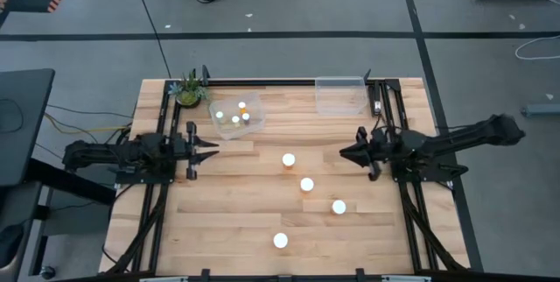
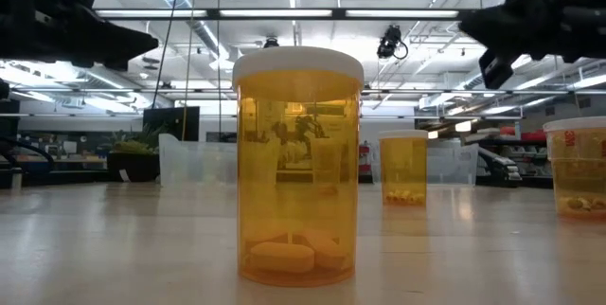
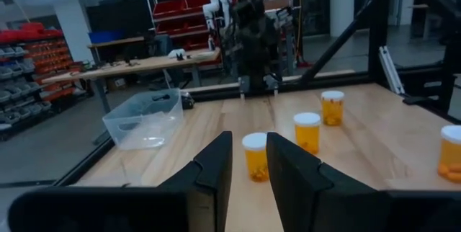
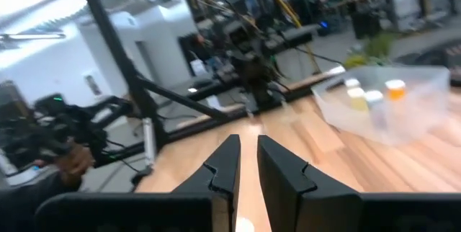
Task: Pick and place medicine bottles into bin by pill shape (circle, oval)
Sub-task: Put the large orange pill bottle into the right transparent bin
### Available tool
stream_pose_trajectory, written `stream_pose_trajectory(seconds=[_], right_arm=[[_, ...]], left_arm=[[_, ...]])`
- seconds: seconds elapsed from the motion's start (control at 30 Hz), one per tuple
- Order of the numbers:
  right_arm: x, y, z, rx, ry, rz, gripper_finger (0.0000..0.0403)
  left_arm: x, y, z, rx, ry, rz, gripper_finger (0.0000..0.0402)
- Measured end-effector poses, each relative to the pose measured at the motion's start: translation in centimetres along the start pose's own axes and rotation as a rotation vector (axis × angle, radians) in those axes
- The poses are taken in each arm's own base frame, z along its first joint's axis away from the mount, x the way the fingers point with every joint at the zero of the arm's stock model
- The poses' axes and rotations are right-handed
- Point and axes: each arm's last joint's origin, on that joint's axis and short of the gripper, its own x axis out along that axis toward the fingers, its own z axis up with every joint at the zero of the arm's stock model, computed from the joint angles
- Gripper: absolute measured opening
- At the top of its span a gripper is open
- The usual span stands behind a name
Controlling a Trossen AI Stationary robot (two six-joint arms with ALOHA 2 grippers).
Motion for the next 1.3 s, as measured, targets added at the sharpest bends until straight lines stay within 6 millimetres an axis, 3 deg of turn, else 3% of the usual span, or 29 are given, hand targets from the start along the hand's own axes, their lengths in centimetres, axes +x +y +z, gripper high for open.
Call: stream_pose_trajectory(seconds=[0.2,0.33,0.63,0.9,1.3], right_arm=[[1.2,-0.8,-1.7,0.058,0.105,-0.139,0.0057],[2.7,-0.7,-1.9,0.050,0.172,-0.171,0.0057],[9.2,1.6,-0.5,-0.059,0.425,-0.206,0.0072],[14.1,2.6,0.4,-0.132,0.667,-0.330,0.0134],[18.1,3.0,1.4,-0.211,0.778,-0.441,0.0248]], left_arm=[[0.0,-0.1,-0.1,0.004,0.008,-0.007,0.0095],[0.0,-0.1,-0.1,-0.011,0.010,-0.012,0.0095],[0.0,0.0,0.2,-0.031,-0.020,-0.008,0.0098],[0.0,0.0,0.3,-0.033,-0.033,-0.006,0.0094],[0.0,0.0,0.3,-0.033,-0.038,-0.006,0.0095]])
